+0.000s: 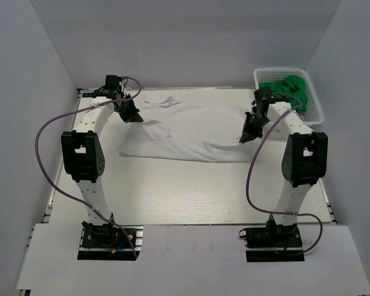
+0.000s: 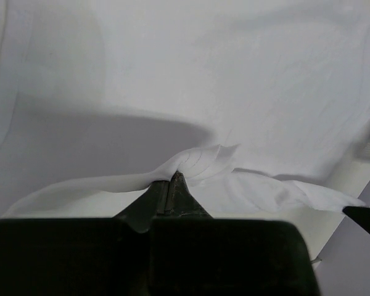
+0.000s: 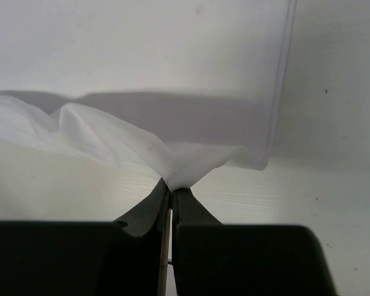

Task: Fold and stack the t-shirts
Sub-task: Fold the flattened tshirt in 1/3 of the way, then grap the side of the flattened tshirt furthest away from the robot with both arms, then fold the other side of the tshirt into a rectangle

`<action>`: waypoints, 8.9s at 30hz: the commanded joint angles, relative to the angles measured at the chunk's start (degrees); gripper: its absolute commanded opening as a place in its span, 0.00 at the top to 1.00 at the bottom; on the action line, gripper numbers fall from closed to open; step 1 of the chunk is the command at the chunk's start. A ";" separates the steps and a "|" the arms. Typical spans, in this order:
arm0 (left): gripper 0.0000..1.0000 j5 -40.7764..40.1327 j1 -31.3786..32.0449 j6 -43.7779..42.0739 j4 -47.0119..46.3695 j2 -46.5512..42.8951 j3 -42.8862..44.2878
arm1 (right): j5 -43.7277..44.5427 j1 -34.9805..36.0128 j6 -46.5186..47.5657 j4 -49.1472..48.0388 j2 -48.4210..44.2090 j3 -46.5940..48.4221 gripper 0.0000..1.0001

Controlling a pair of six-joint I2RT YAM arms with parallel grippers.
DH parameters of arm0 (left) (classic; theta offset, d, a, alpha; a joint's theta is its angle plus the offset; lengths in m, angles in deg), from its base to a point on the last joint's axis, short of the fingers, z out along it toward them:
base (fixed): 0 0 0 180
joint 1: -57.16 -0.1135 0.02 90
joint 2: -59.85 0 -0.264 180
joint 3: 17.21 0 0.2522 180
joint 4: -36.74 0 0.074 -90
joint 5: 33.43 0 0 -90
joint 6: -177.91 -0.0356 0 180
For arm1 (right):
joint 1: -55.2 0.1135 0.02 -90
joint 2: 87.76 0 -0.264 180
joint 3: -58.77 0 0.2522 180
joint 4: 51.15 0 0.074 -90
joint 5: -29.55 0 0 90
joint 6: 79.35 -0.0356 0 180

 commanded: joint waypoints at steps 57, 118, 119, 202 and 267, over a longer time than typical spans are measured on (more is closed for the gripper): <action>0.00 8.47 0.23 -0.44 -19.54 1.29 -12.95 | -2.34 1.90 -12.14 -30.48 -0.41 -8.73 0.10; 0.02 -4.19 -1.44 -4.04 -4.59 13.68 9.27 | -3.56 6.56 -1.68 -21.01 -7.26 -8.40 0.10; 0.02 -4.19 -1.44 -4.04 -4.59 14.21 9.80 | -3.47 6.56 -1.86 -20.83 -6.65 -8.31 0.10; 1.00 -0.76 -1.97 -4.66 1.03 13.34 16.66 | 39.07 8.31 -16.53 -17.31 17.26 11.64 0.16; 1.00 -9.37 -2.49 4.13 -2.74 -37.98 -43.61 | 32.39 13.06 -6.69 -32.95 -12.62 -24.38 1.00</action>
